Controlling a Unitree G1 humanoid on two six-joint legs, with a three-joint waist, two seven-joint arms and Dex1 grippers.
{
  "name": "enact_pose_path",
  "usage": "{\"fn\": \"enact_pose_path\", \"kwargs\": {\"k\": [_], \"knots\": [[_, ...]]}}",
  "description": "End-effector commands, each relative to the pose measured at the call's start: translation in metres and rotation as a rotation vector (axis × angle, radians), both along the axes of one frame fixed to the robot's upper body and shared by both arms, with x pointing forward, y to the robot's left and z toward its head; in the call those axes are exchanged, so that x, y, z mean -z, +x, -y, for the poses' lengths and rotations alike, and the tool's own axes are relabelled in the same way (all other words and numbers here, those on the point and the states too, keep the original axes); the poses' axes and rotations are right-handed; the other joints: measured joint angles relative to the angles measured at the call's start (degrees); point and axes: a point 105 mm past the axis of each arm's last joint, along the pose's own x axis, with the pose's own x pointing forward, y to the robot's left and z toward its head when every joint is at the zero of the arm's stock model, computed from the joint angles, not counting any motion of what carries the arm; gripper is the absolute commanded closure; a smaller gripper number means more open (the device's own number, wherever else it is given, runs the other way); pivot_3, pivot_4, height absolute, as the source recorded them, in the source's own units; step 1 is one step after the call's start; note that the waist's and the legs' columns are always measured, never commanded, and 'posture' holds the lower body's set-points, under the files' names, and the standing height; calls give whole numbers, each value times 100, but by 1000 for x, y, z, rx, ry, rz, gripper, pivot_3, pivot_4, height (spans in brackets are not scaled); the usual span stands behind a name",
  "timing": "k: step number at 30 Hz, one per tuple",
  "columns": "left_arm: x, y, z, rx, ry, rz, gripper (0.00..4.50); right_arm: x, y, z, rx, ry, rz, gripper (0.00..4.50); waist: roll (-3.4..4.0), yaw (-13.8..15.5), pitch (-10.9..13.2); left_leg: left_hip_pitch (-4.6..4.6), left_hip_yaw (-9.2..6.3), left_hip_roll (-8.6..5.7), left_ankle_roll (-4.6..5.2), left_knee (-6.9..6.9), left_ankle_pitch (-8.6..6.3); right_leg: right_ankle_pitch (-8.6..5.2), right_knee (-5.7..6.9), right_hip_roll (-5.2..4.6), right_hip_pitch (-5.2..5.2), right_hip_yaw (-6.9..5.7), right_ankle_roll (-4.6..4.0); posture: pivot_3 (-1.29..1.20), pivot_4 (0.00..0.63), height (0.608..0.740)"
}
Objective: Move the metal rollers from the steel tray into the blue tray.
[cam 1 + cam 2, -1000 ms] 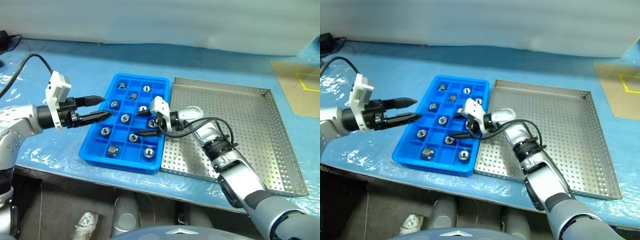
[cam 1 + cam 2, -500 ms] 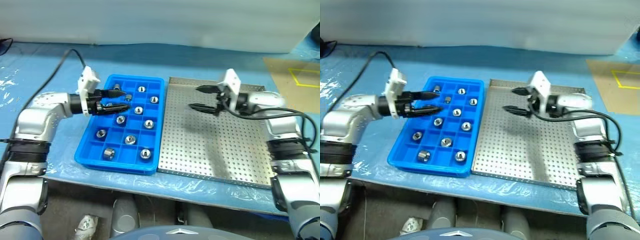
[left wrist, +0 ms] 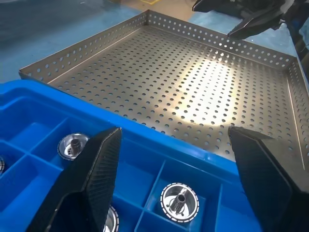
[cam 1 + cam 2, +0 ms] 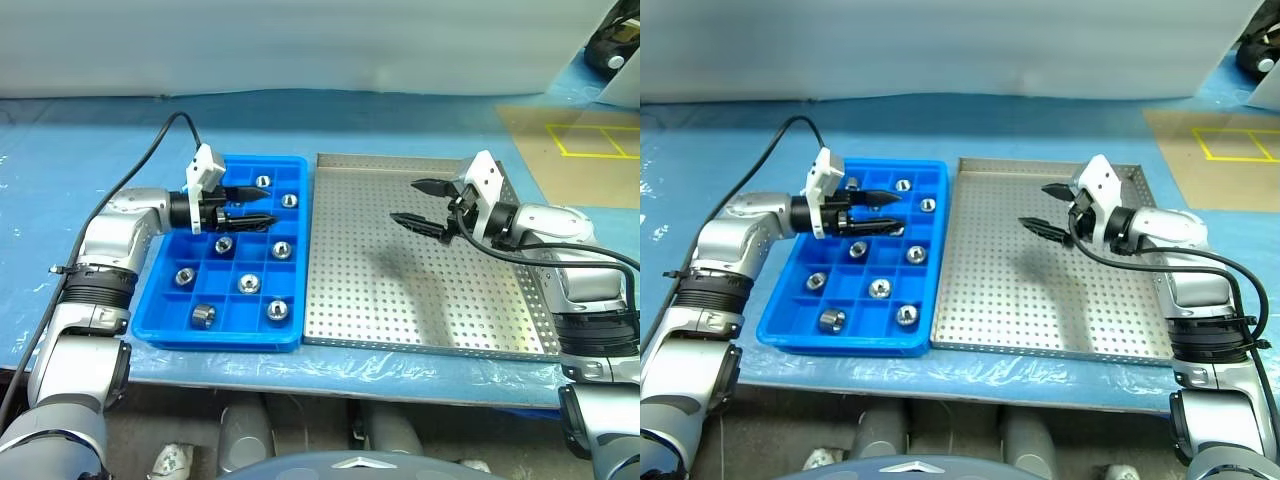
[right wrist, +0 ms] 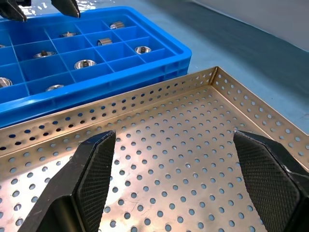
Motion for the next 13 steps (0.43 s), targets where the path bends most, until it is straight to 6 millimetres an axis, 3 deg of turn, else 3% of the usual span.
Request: {"fn": "enact_pose_path", "kwargs": {"k": [1, 13], "knots": [[-13, 1, -1, 7, -2, 61, 779, -16, -1, -1, -5, 17, 59, 506, 0, 2, 0, -1, 0, 0, 0, 0, 0, 0, 0, 0, 0, 0, 0, -143, 150, 740], [-19, -5, -12, -22, -12, 50, 779, -13, 1, -13, -47, 32, 44, 506, 0, 6, 0, 0, 0, 1, 2, 0, -1, 0, -1, -1, 0, -1, -1, -109, 150, 740]]}}
